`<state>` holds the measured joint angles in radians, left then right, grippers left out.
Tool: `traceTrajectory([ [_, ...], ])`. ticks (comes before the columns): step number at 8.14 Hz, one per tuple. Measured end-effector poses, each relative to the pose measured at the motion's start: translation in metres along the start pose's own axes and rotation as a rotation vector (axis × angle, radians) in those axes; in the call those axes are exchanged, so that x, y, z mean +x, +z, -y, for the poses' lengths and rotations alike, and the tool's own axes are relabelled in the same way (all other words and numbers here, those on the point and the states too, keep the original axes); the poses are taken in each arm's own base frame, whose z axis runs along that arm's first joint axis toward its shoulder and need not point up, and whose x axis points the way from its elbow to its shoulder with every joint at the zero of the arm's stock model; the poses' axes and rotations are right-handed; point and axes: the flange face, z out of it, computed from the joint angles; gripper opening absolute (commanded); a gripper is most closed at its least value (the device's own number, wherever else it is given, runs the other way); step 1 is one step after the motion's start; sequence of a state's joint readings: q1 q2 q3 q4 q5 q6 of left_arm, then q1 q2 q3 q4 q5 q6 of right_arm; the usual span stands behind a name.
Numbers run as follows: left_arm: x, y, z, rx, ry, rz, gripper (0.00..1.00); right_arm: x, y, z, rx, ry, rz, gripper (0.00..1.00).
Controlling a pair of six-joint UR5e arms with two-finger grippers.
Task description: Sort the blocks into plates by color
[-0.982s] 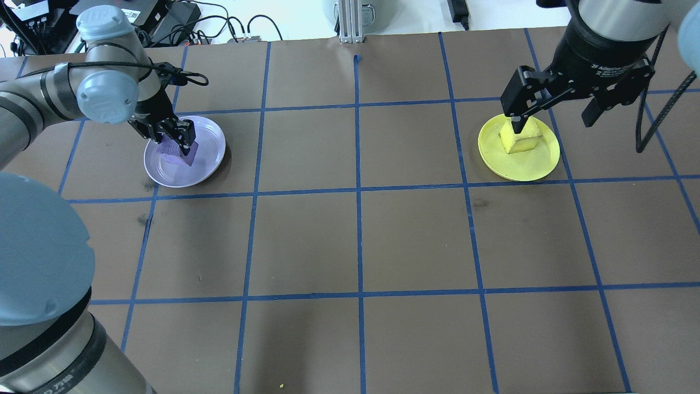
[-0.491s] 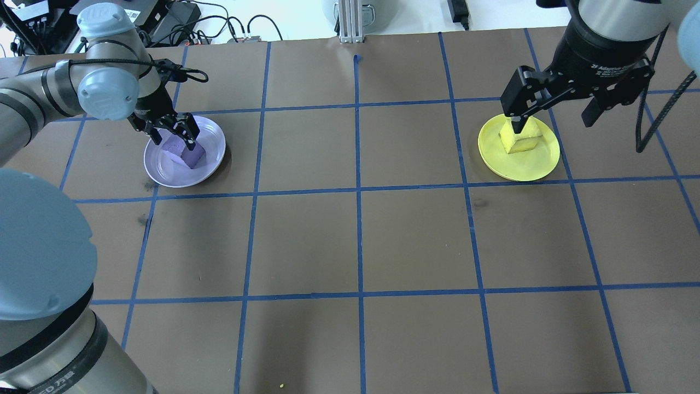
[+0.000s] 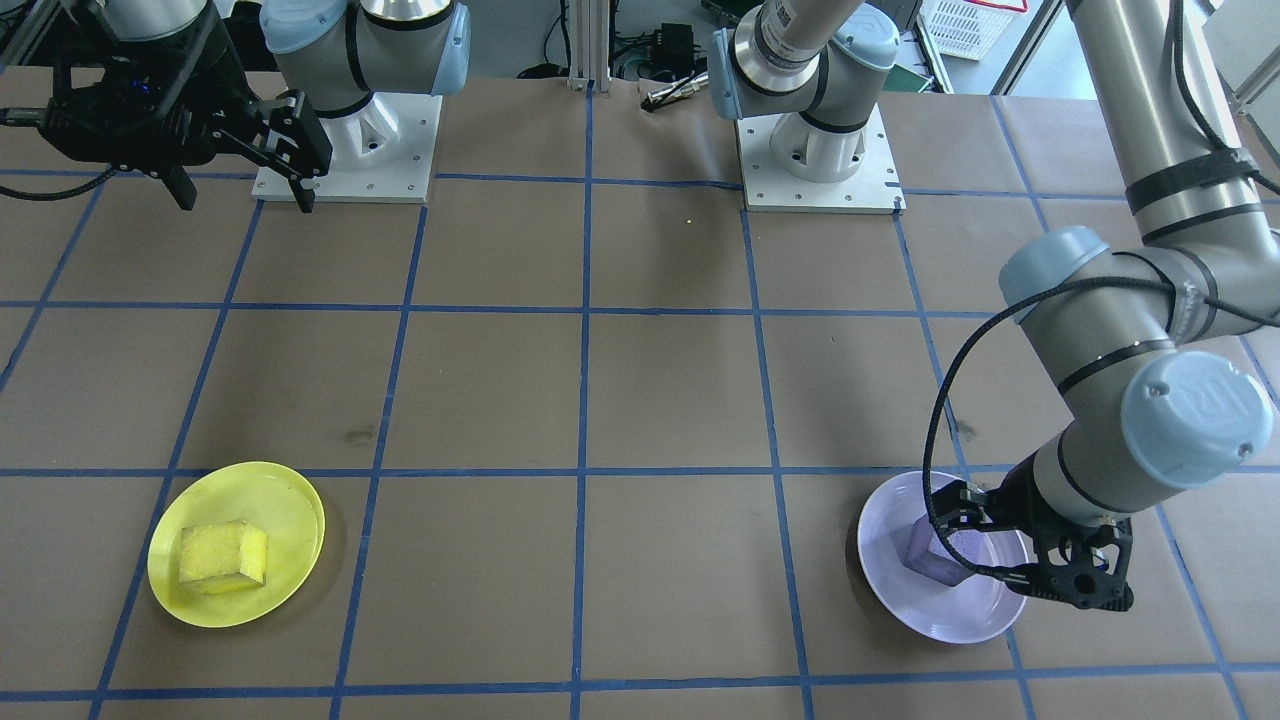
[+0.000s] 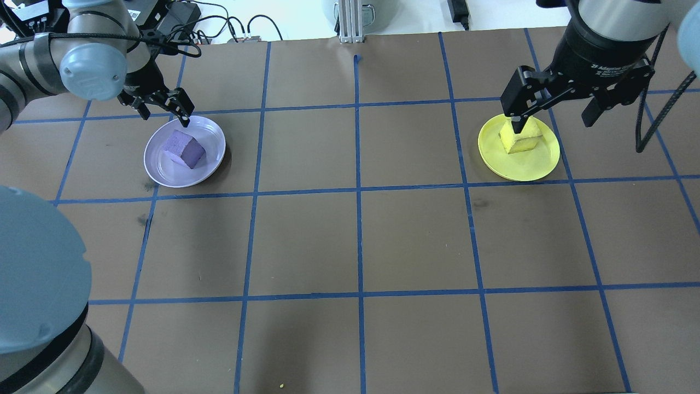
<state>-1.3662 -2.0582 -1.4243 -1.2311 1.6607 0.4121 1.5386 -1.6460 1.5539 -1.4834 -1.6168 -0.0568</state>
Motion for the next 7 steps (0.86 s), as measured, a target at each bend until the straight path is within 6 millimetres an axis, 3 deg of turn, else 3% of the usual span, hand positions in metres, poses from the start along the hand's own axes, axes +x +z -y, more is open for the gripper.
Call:
traceTrajectory([
  [1, 0.013, -0.028, -0.007, 0.019, -0.032, -0.004, 1.00, 0.000, 0.000, 0.000, 0.000, 0.000, 0.000, 1.00],
  [2, 0.039, -0.058, -0.015, 0.032, -0.079, -0.018, 1.00, 0.000, 0.000, 0.000, 0.000, 0.000, 0.000, 1.00],
  [5, 0.138, -0.138, -0.050, 0.069, -0.175, -0.034, 1.00, 0.000, 0.000, 0.000, 0.000, 0.000, 0.000, 1.00],
  [7, 0.171, -0.183, -0.080, 0.123, -0.170, -0.037, 1.00, 0.000, 0.000, 0.000, -0.001, 0.000, 0.000, 1.00],
])
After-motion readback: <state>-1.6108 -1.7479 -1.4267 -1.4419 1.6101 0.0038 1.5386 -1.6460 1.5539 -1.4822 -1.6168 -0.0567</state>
